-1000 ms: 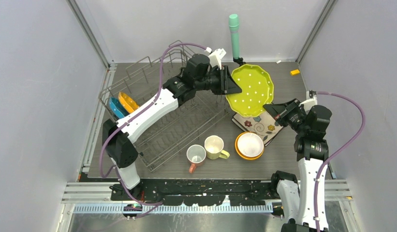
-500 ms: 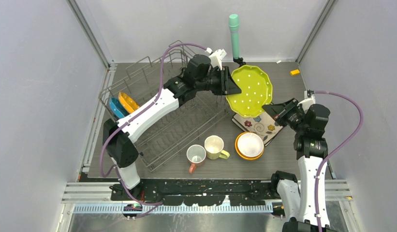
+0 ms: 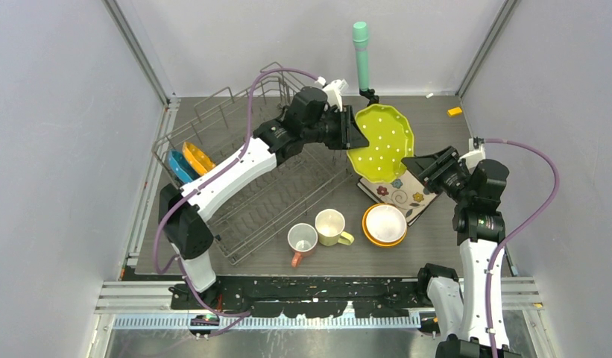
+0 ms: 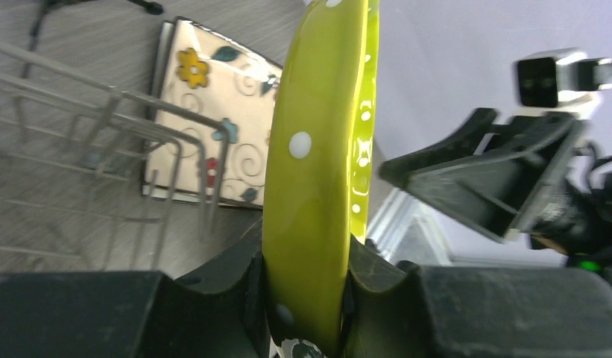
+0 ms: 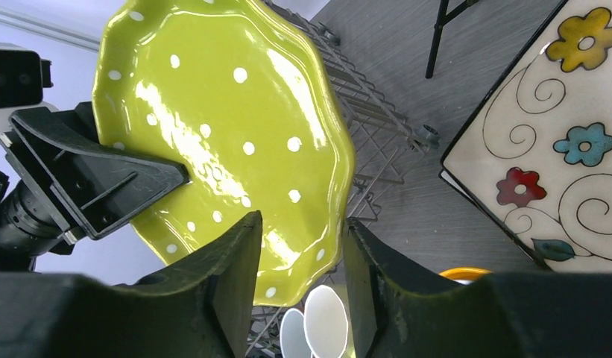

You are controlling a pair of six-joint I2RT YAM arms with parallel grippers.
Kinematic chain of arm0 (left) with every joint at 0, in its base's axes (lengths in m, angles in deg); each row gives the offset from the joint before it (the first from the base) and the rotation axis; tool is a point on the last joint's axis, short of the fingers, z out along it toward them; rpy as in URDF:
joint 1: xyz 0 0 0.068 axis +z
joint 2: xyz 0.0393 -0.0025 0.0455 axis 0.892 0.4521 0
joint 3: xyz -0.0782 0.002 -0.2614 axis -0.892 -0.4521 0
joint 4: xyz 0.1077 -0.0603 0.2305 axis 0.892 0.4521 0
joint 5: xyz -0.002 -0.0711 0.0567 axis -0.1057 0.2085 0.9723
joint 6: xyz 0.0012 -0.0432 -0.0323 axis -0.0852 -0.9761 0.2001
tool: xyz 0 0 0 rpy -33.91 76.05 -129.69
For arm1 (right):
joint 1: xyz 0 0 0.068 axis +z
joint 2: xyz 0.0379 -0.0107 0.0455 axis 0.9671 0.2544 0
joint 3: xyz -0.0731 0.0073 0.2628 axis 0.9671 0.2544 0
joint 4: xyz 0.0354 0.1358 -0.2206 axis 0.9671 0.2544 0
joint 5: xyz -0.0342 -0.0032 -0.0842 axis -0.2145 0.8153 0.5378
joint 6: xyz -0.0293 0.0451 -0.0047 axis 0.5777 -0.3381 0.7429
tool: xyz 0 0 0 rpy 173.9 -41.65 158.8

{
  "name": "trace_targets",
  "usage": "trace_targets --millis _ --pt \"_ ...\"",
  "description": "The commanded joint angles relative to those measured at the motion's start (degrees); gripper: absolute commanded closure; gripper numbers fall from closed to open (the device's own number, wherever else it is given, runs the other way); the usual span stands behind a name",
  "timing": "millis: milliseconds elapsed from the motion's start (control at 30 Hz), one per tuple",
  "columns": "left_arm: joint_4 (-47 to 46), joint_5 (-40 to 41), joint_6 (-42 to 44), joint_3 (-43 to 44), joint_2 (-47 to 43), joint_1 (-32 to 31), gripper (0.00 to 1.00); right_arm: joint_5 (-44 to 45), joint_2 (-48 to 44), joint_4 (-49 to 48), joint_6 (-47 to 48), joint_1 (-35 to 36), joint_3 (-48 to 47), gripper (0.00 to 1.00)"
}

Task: Load the mixed dishes into the dish rack
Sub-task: Insert the plate into the dish rack.

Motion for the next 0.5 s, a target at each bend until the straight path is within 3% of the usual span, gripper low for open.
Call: trace_targets --millis 0,200,467 --pt "-0.2 6.7 3.3 -0.8 -4.9 0.1 1.0 -2.5 -1.0 -8.1 -1.6 0.4 -1.4 0.44" --pt "-2.5 12.5 3.3 -4.4 -8.6 0.3 1.0 -0.9 -1.4 -6.8 -1.2 0.4 -1.3 0.4" --pt "-4.2 12.6 4.3 -5.7 -12.5 1.1 1.0 0.0 -1.3 -6.6 -1.3 0.3 -0.9 0.39"
